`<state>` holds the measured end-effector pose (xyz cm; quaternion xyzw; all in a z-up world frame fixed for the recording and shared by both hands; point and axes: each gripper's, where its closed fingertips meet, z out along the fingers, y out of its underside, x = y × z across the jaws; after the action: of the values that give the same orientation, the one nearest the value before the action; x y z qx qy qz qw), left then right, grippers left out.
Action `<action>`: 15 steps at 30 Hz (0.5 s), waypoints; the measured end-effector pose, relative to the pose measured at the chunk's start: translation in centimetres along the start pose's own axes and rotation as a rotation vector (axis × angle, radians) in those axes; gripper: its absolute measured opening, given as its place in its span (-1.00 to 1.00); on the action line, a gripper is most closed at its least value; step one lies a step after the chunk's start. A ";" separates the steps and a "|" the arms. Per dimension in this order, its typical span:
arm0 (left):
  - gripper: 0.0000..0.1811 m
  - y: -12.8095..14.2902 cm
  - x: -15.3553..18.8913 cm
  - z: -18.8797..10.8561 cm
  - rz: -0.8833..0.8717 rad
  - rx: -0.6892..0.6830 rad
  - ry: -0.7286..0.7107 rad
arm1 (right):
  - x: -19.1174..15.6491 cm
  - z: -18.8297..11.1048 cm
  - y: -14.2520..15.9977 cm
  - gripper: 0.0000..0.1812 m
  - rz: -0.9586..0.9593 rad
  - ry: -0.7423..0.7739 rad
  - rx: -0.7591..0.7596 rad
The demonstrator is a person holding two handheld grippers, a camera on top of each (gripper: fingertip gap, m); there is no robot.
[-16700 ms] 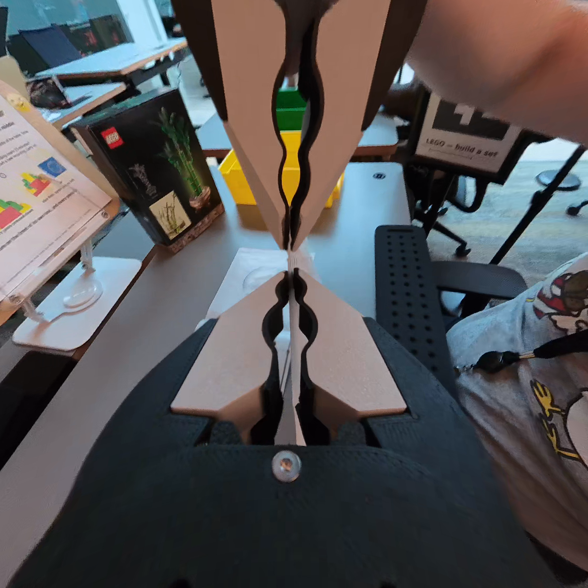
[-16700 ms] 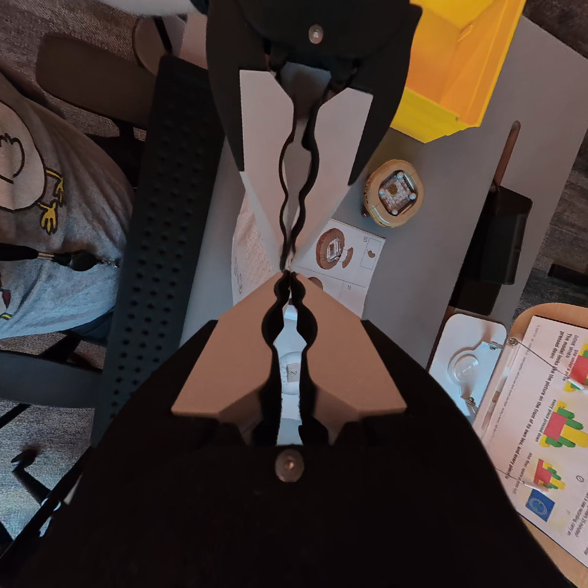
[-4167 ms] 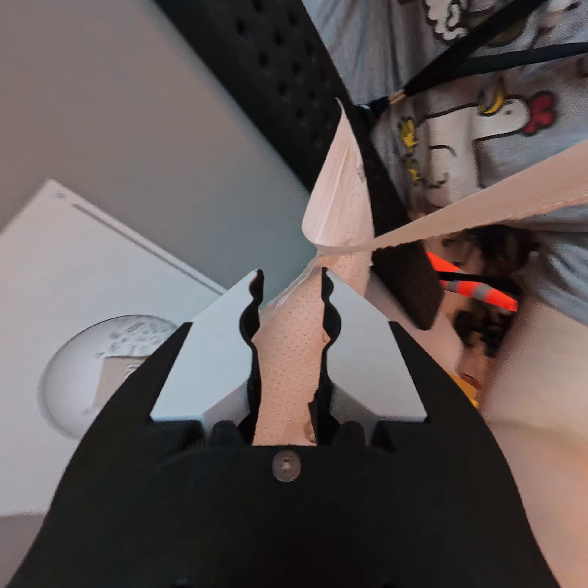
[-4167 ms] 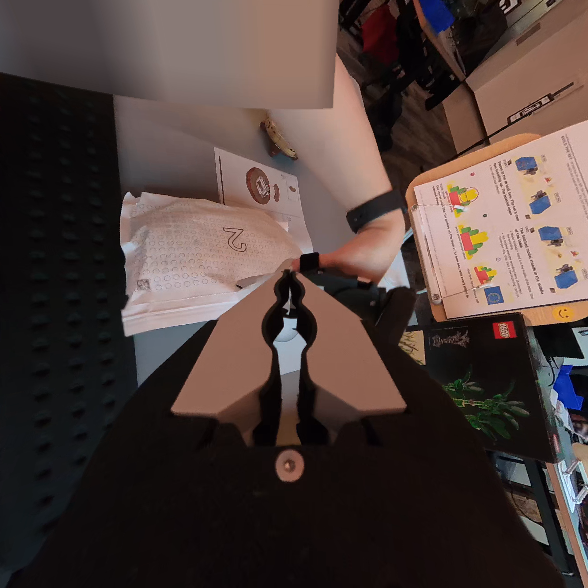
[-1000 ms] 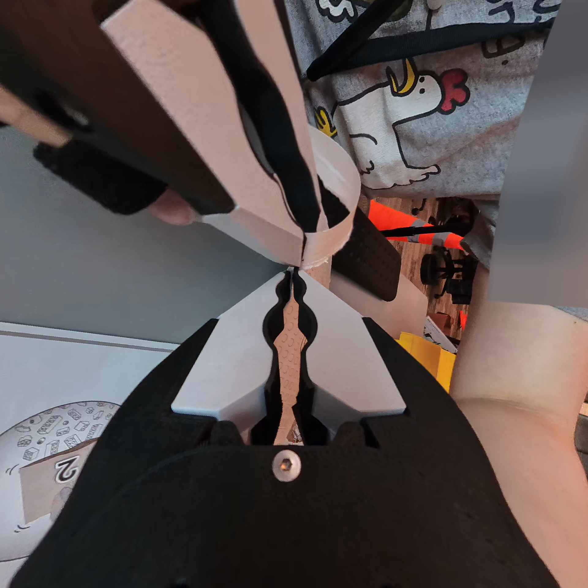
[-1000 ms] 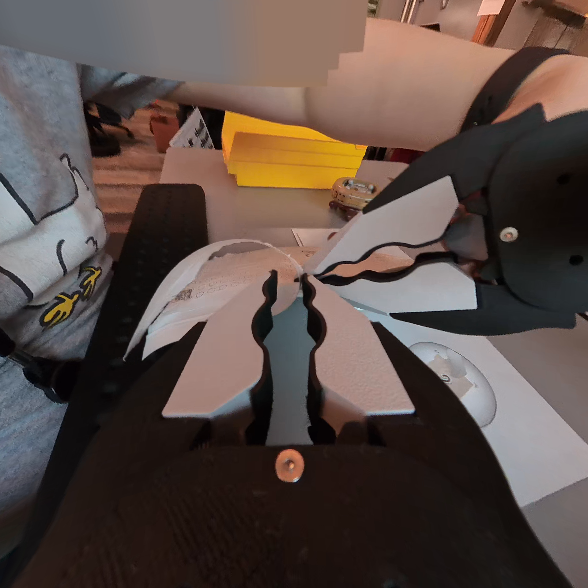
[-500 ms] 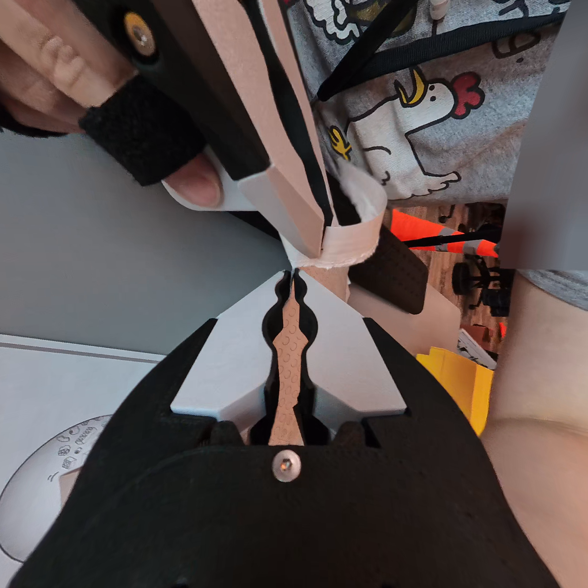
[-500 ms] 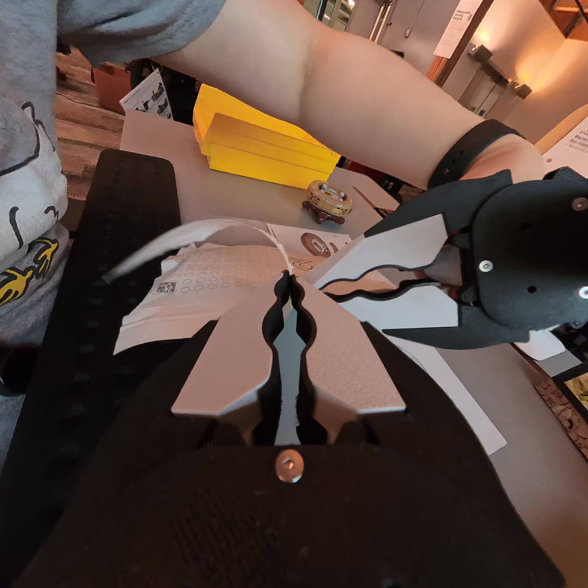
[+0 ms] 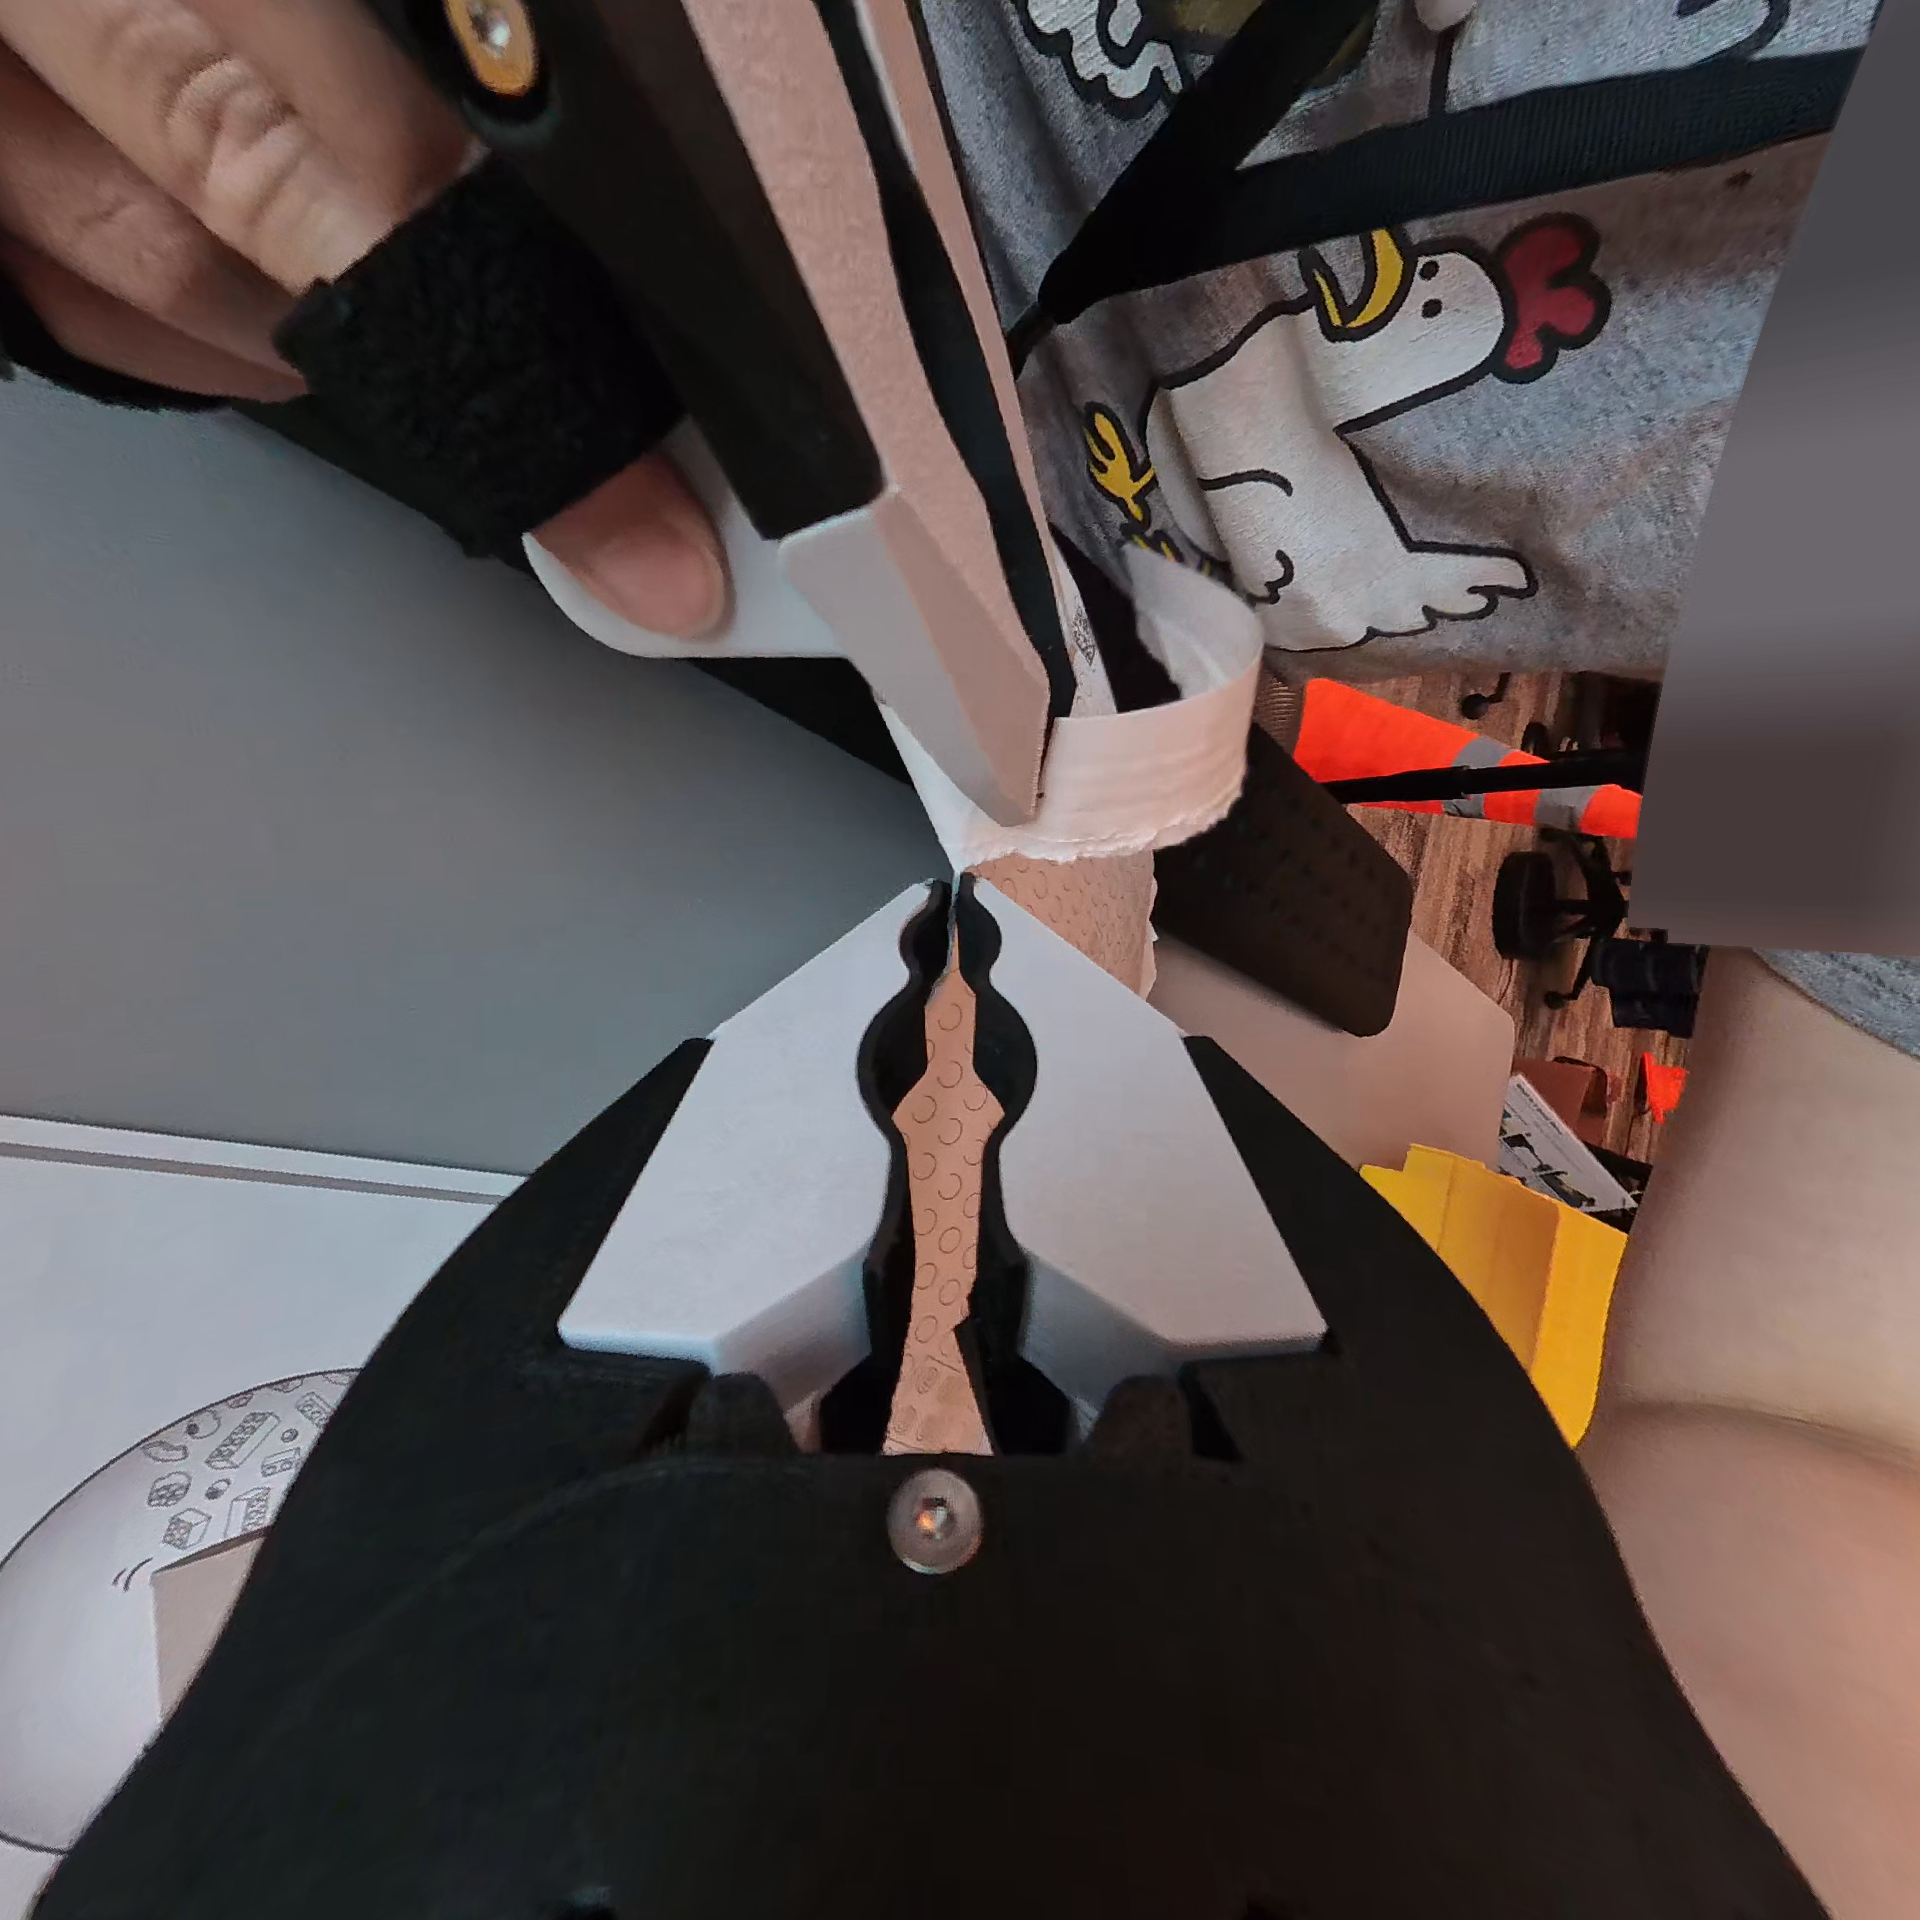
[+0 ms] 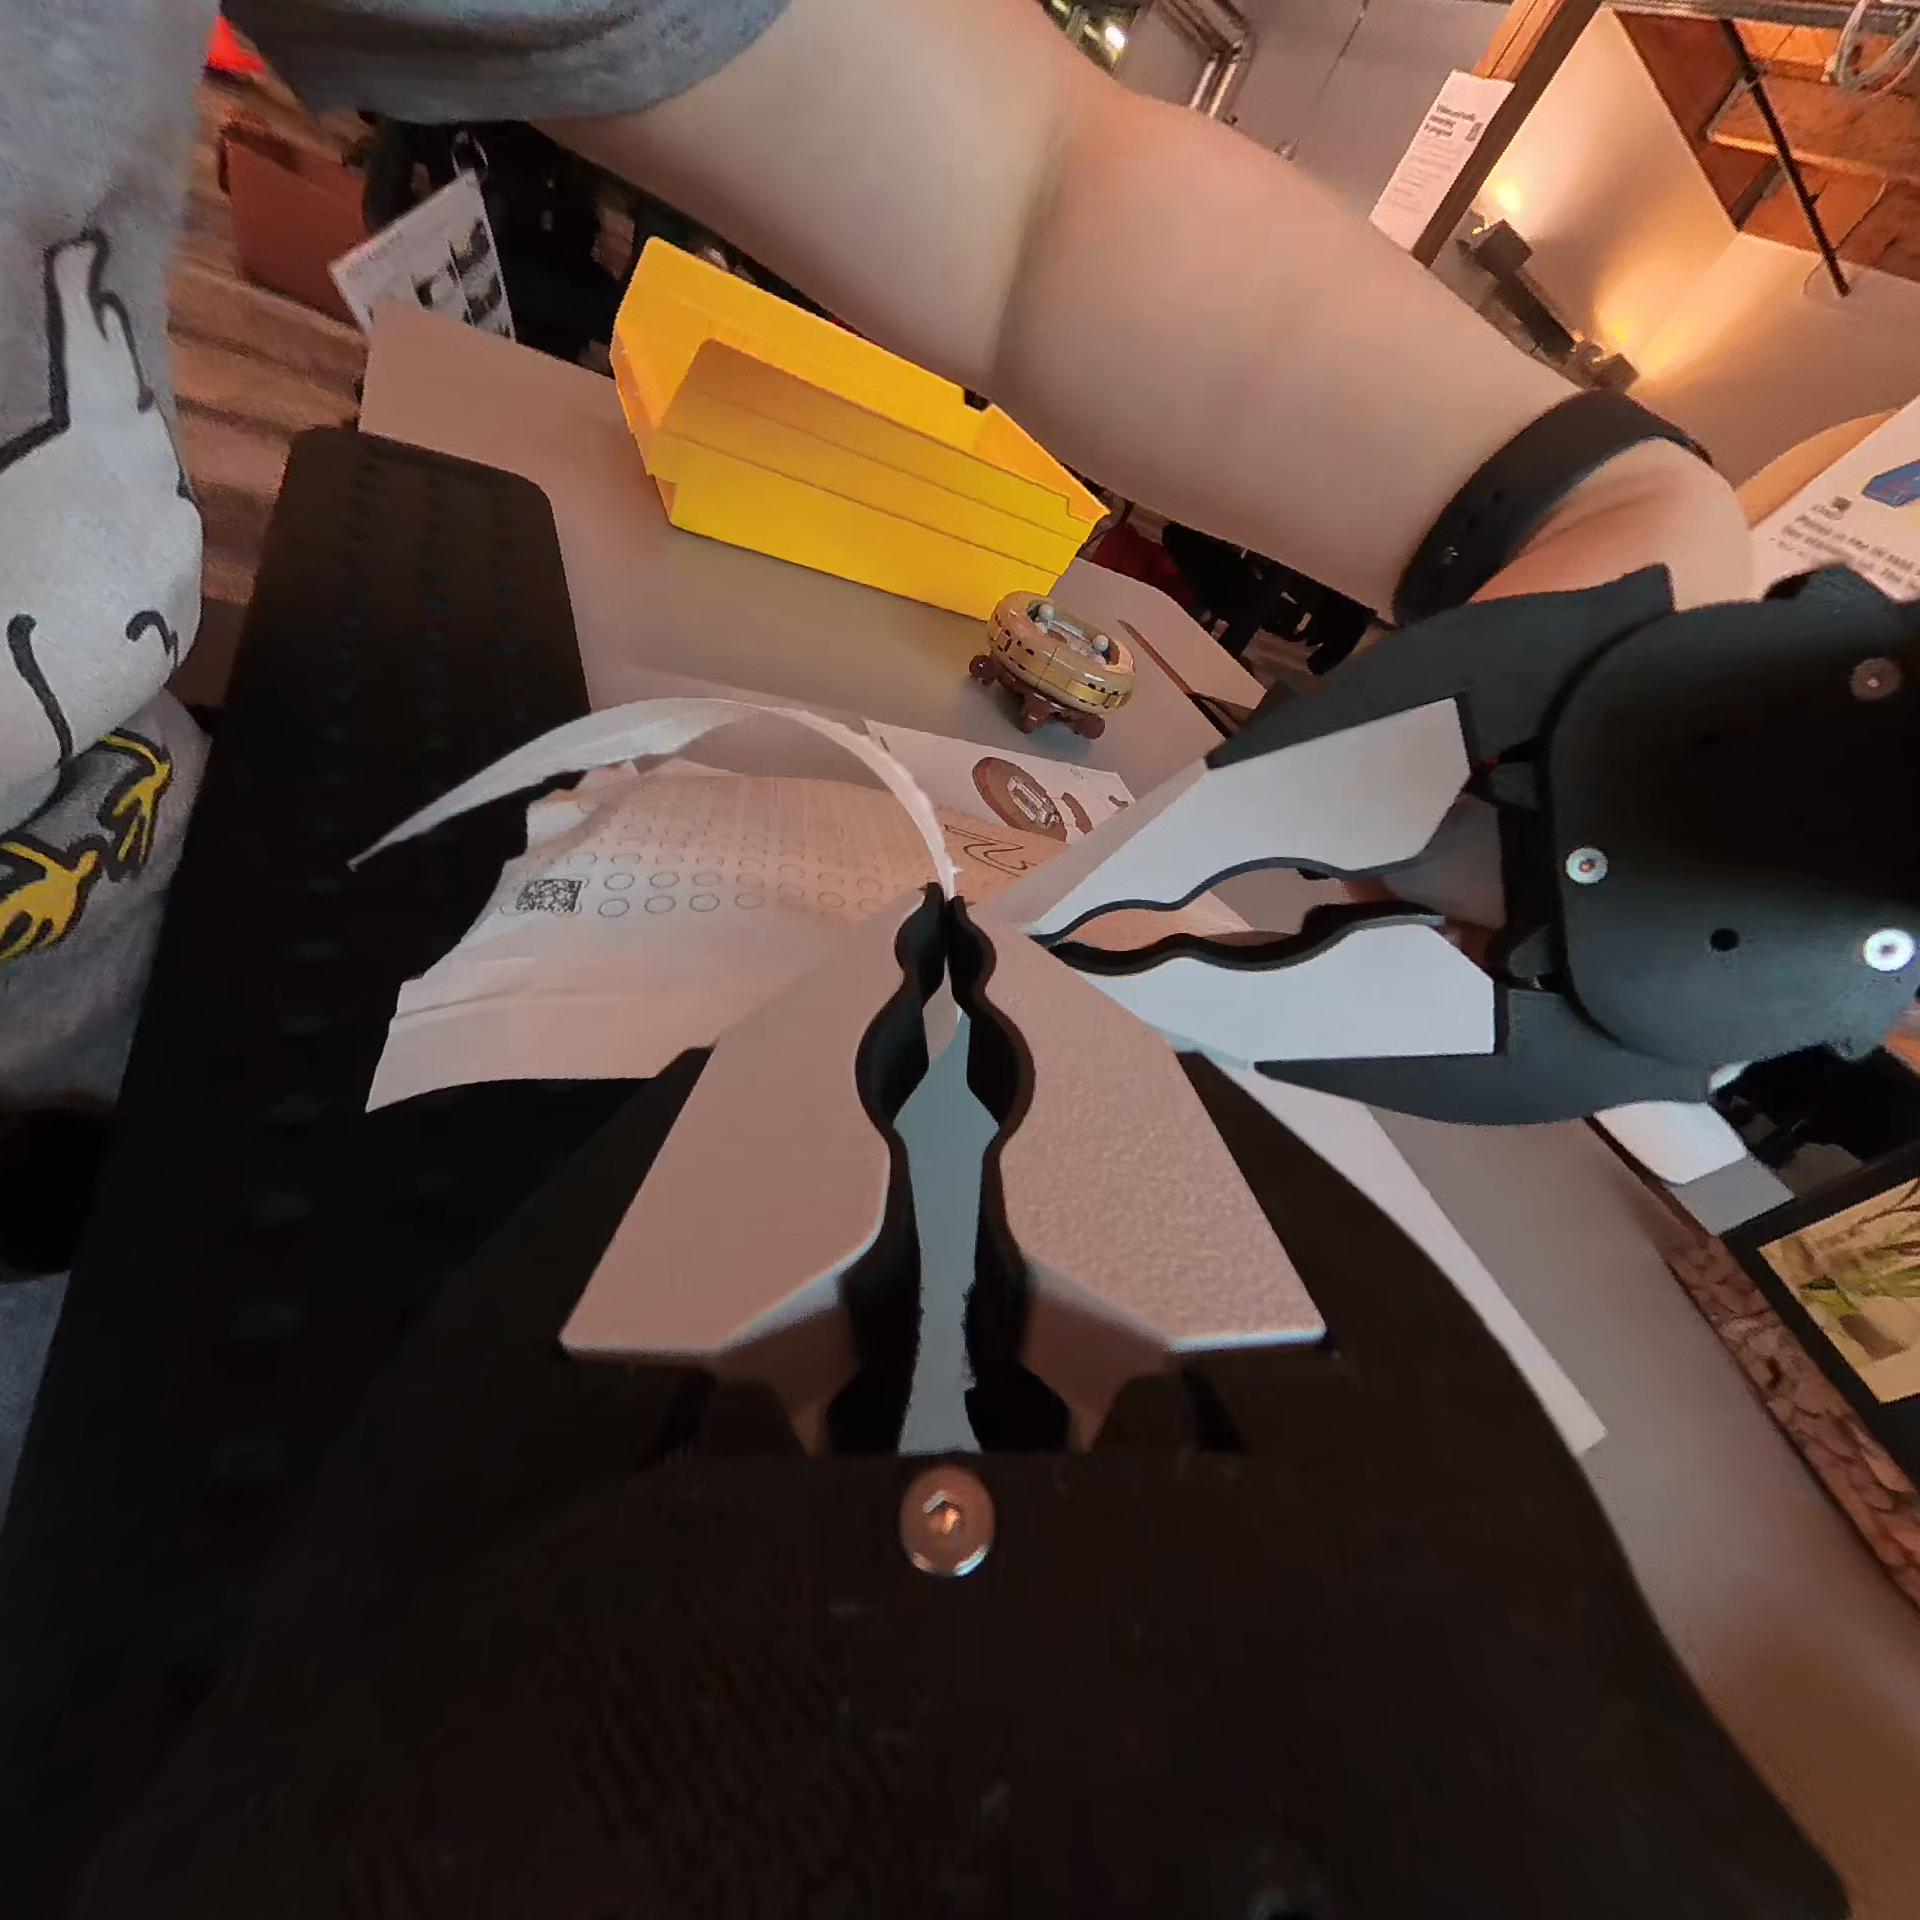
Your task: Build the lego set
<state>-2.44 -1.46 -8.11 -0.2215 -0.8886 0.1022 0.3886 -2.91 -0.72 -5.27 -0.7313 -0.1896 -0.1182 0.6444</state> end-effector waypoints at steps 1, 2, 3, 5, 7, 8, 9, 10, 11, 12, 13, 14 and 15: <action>-1.00 0.0 0.0 0.0 0.000 0.004 0.000 | 0.2 -0.1 0.0 -1.00 0.029 -0.003 0.013; -1.00 0.0 0.0 -0.1 -0.003 0.008 0.004 | 0.4 -0.3 0.0 -1.00 0.062 -0.008 0.026; -1.00 0.0 -0.1 -0.2 -0.004 0.016 0.005 | 0.6 -0.4 0.0 -1.00 0.098 -0.013 0.037; -1.00 -0.1 0.0 -0.4 -0.003 0.032 0.010 | 0.8 -0.6 -0.1 -1.00 0.150 -0.024 0.060; -1.00 -0.1 0.1 -0.5 0.000 0.036 0.008 | 0.8 -0.6 -0.1 -1.00 0.181 -0.031 0.070; -1.00 0.0 0.0 -0.4 -0.001 0.036 0.005 | 0.9 -0.6 0.0 -1.00 0.190 -0.035 0.070; -1.00 0.0 -0.1 -0.3 -0.002 0.039 0.006 | 0.9 -0.6 0.1 -1.00 0.202 -0.039 0.069; -1.00 0.0 -0.1 -0.3 -0.003 0.044 0.008 | 0.8 -0.7 0.1 -1.00 0.218 -0.045 0.070; -1.00 0.0 -0.1 -0.3 -0.005 0.049 0.009 | 0.8 -0.7 0.2 -1.00 0.231 -0.048 0.071; -1.00 0.0 -0.1 -0.2 -0.008 0.054 0.008 | 0.8 -0.7 0.2 -1.00 0.244 -0.050 0.072; -1.00 0.0 -0.1 -0.2 -0.009 0.059 0.009 | 0.7 -0.7 0.2 -1.00 0.256 -0.057 0.074; -1.00 0.1 0.0 -0.2 -0.008 0.064 0.006 | 0.7 -0.7 0.2 -1.00 0.261 -0.060 0.074; -1.00 0.1 0.0 -0.1 -0.009 0.069 0.007 | 0.7 -0.7 0.2 -1.00 0.263 -0.062 0.075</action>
<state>-2.33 -1.40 -8.04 -0.2043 -0.8842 0.1301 0.3995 -2.16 -1.30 -5.06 -0.7284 -0.1163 -0.0029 0.6752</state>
